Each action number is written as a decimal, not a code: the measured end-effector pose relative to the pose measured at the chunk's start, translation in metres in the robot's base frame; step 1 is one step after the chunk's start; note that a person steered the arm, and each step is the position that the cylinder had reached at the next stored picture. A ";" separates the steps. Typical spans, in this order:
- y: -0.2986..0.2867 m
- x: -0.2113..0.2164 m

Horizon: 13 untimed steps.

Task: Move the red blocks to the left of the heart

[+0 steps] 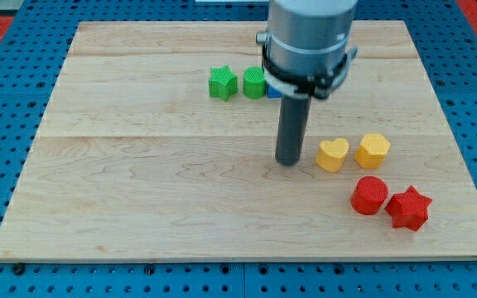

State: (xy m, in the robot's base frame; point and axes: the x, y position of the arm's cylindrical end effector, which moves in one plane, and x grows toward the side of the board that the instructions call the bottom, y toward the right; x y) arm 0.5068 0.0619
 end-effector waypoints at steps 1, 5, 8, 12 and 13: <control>0.064 0.070; 0.160 0.073; 0.084 0.030; 0.016 0.022; 0.002 0.020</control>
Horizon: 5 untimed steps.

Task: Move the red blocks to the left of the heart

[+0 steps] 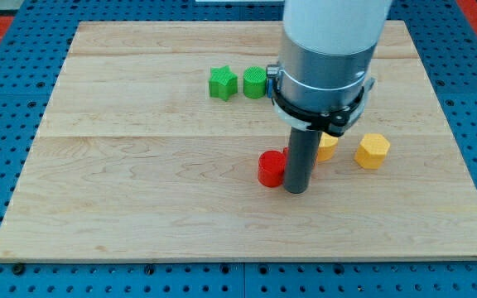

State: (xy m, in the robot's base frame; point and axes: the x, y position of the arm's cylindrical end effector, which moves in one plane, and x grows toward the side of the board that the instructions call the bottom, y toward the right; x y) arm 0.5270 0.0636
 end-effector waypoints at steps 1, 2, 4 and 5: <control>-0.014 -0.004; -0.033 -0.012; 0.025 0.015; 0.041 0.007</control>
State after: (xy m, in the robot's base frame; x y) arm 0.5342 0.1047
